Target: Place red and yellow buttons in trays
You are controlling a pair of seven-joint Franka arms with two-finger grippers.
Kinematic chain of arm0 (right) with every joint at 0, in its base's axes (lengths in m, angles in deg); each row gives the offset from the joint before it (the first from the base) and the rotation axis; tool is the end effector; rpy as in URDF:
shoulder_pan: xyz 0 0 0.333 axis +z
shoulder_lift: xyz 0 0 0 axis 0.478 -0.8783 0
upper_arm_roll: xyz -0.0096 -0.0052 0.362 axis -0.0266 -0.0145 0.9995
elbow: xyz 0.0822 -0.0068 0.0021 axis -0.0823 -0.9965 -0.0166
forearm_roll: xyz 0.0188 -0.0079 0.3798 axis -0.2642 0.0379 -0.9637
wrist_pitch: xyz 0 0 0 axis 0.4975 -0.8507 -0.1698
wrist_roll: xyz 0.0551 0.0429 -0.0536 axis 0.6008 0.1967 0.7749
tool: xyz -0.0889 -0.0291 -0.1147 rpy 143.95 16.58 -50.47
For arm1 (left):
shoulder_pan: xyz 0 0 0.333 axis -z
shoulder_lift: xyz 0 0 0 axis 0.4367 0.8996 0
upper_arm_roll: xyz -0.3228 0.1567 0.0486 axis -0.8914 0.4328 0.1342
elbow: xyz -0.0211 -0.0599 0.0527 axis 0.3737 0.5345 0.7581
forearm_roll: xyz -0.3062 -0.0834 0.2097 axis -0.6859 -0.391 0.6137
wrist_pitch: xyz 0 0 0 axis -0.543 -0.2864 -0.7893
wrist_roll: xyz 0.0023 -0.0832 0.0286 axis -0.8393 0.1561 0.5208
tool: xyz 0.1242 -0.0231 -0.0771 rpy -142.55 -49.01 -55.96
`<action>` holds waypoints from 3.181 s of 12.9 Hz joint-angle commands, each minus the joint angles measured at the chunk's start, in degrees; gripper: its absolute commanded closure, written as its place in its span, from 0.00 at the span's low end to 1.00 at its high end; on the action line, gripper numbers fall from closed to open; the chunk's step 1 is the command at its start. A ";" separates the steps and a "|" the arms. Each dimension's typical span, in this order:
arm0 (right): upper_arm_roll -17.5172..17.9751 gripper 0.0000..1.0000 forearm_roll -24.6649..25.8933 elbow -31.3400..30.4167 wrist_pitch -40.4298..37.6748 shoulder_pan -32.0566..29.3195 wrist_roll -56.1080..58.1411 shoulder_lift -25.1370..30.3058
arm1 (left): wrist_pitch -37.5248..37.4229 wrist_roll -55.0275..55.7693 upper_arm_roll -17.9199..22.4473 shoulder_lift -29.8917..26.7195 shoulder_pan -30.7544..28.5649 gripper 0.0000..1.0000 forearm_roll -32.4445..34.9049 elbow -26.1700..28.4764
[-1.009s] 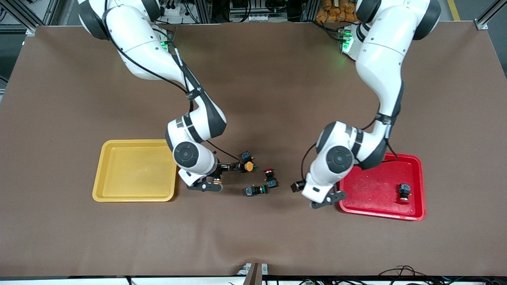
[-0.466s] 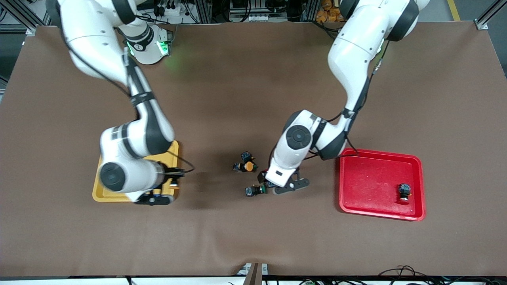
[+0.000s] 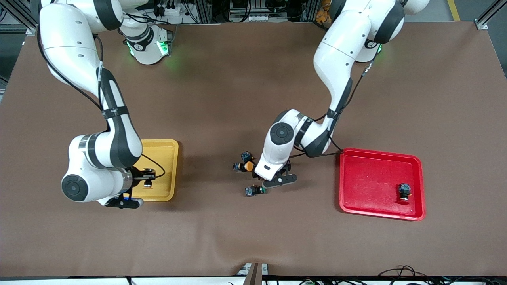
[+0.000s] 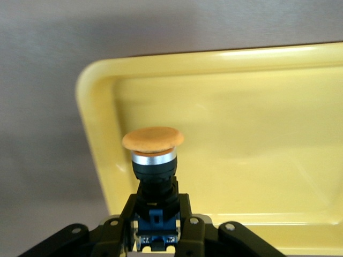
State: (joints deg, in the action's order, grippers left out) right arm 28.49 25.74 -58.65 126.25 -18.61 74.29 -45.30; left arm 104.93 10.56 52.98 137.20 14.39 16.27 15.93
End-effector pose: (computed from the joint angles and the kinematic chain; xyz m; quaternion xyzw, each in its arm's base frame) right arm 0.7036 0.0990 0.2632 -0.9850 0.0173 0.1669 0.0398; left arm 0.6254 -0.4895 0.1714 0.9908 0.1073 0.0680 0.0458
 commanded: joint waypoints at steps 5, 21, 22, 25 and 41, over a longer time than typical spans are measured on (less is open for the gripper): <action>0.75 0.81 0.28 -4.17 3.04 -9.42 15.35 0.23 | -0.14 1.54 1.41 -0.86 0.23 1.00 0.48 -0.11; 1.11 0.00 -3.58 -4.26 2.08 -11.18 19.31 -0.56 | -18.06 -20.85 5.80 -7.54 -14.00 1.00 -0.04 0.15; 1.19 0.00 -4.63 -4.17 1.46 -11.01 19.31 -0.47 | -18.42 -22.78 5.71 -7.72 -15.32 1.00 -0.13 0.24; 1.19 0.00 -9.55 -4.08 -1.17 -10.13 13.28 0.05 | -19.90 -30.77 5.10 -7.81 -19.54 1.00 -0.22 0.77; 1.81 0.00 -20.37 -2.15 21.82 15.35 -62.31 -3.19 | -21.85 -47.15 5.01 -6.22 -26.05 1.00 -0.22 1.82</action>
State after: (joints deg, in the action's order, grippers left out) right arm 30.79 6.88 -60.91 144.17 -5.10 16.83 -47.42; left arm 83.55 -35.79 58.21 131.40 -11.48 16.27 18.00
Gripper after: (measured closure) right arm 0.000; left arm 0.665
